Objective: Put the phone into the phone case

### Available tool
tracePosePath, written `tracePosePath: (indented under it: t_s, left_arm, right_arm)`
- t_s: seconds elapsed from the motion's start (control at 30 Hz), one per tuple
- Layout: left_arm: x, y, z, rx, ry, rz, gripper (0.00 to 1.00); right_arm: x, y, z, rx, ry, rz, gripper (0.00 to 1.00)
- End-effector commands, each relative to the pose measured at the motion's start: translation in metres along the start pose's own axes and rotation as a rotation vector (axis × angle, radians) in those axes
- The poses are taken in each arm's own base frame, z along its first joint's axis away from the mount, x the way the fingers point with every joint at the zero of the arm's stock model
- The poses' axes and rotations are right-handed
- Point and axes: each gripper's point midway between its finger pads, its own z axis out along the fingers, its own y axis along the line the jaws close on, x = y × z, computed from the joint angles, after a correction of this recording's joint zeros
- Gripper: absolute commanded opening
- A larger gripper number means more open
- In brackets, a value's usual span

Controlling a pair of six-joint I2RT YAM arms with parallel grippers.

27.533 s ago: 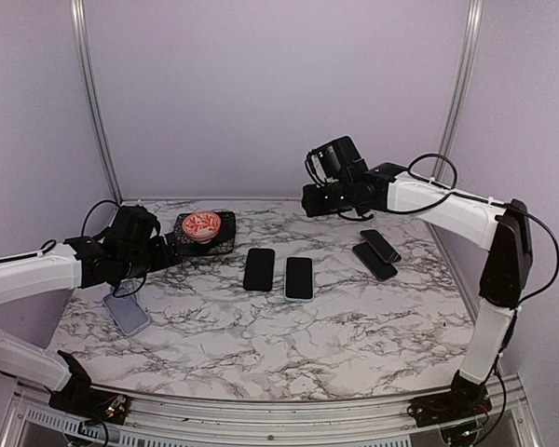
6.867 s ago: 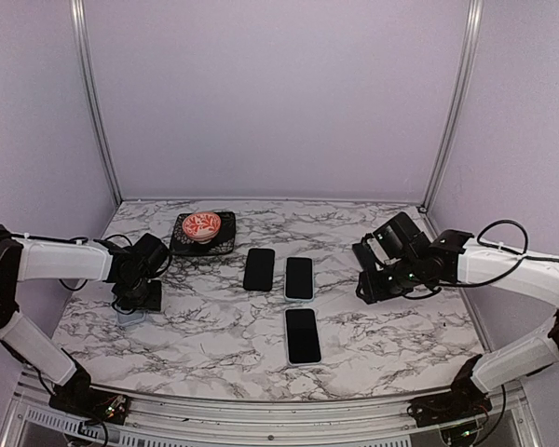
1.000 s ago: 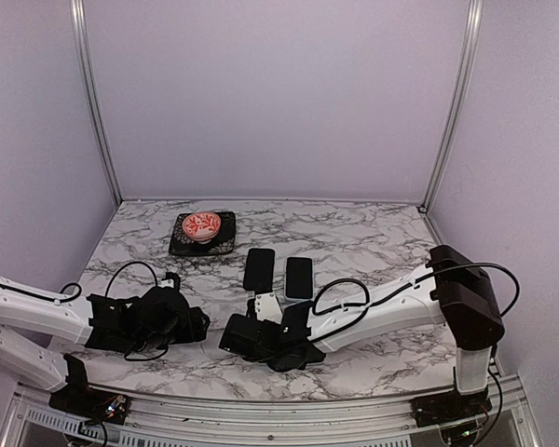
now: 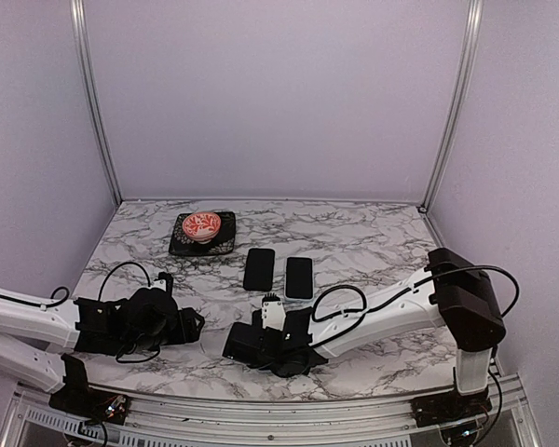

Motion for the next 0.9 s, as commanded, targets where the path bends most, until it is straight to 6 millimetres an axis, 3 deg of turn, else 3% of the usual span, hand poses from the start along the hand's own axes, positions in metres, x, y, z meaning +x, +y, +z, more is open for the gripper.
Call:
tracePosePath:
  t_s: [0.0,0.17,0.37,0.57,0.73,0.87]
  left_arm:
    - [0.001,0.008,-0.002,-0.026,0.002,0.018,0.75]
    - [0.003,0.009,-0.002,-0.026,0.01,0.014,0.75]
    - [0.002,0.009,-0.003,-0.027,0.007,0.018,0.75]
    - [0.002,0.01,-0.004,-0.03,0.005,0.018,0.75]
    - [0.001,0.009,-0.005,-0.027,0.004,0.016,0.75]
    - [0.0,0.003,-0.006,-0.009,0.011,0.025,0.74]
  right_arm:
    - [0.02,-0.01,-0.007,0.01,0.076,-0.014,0.38]
    - [0.015,-0.009,-0.013,-0.002,0.091,-0.032,0.68]
    - [0.007,-0.004,-0.025,-0.055,0.123,-0.058,0.84]
    - [0.003,0.001,-0.032,-0.093,0.16,-0.107,0.94]
    - [-0.004,-0.008,-0.04,-0.106,0.177,-0.114,0.9]
    - [0.0,-0.008,-0.037,-0.197,0.252,-0.106,0.7]
